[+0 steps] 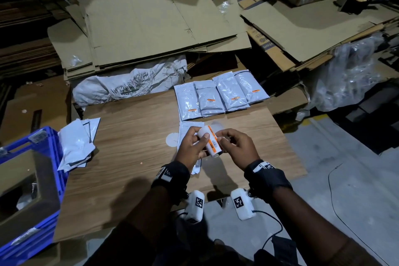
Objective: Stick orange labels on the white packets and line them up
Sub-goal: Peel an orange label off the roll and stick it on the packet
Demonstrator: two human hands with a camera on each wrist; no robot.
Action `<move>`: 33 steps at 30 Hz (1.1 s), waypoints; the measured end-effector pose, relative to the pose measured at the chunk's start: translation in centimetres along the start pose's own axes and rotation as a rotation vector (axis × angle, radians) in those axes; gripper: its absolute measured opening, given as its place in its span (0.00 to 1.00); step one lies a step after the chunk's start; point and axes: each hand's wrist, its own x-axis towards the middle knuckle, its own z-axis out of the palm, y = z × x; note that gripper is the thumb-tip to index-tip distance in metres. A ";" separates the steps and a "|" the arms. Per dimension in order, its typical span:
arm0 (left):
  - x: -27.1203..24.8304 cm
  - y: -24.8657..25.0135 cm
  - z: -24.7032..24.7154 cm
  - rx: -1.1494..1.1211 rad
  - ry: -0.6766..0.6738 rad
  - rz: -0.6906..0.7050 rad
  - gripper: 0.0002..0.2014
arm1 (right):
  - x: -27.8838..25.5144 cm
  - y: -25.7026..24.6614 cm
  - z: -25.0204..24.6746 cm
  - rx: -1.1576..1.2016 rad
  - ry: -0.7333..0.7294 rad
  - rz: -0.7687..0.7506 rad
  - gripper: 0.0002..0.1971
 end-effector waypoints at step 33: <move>-1.0 0.4 0.7 0.009 0.025 0.030 0.17 | -2.5 -1.4 -1.1 -0.529 0.076 -0.358 0.11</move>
